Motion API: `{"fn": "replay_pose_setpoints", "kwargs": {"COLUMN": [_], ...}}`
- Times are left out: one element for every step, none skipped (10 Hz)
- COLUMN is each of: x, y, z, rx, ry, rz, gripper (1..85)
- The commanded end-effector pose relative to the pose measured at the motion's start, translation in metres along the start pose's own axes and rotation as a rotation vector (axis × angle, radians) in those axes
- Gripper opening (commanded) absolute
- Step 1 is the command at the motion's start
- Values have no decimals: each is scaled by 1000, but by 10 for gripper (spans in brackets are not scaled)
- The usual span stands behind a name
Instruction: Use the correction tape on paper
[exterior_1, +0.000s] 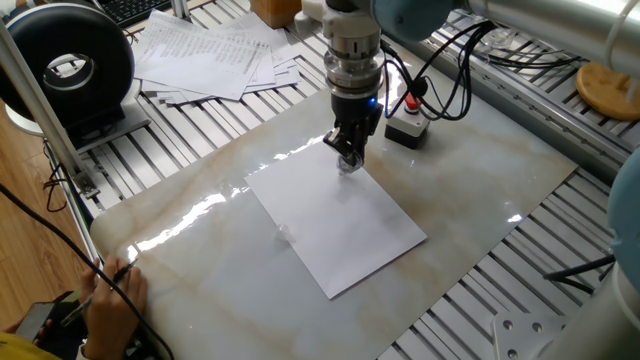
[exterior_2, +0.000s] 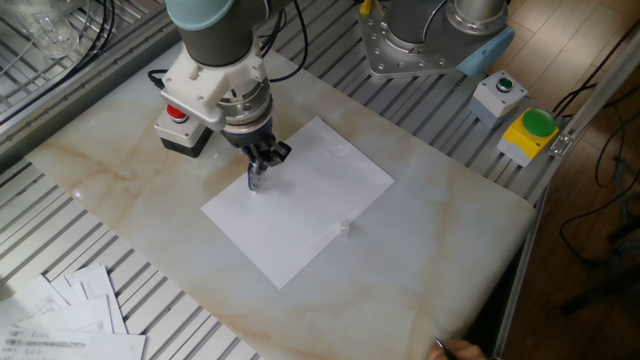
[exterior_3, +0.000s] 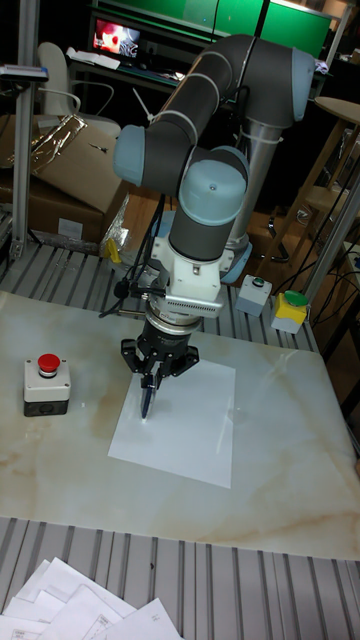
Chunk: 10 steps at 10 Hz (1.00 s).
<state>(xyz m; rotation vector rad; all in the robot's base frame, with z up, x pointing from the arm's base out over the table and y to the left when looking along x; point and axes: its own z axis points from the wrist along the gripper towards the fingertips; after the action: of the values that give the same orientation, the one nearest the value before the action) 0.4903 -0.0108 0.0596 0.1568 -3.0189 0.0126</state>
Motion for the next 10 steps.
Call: {"fn": "replay_pose_setpoints", "kwargs": {"x": [5,6,7,8,9,9,11,12,13,14], "y": [0,0,-1,0,1,1,2,2,1,1], "z": [0,-1,-1,-1,-1,-1,-1,-1,-1,-1], "rx": [-5,-5,-1,-2,-5,-7,-10,-12,-10,-10], "ry": [13,18,21,26,30,32,36,40,44,50], "rz": [-9,-10,-11,-13,-13,-13,-14,-12,-15,-17], "gripper": [10,10,10,10,10,10,10,10,10,10]}}
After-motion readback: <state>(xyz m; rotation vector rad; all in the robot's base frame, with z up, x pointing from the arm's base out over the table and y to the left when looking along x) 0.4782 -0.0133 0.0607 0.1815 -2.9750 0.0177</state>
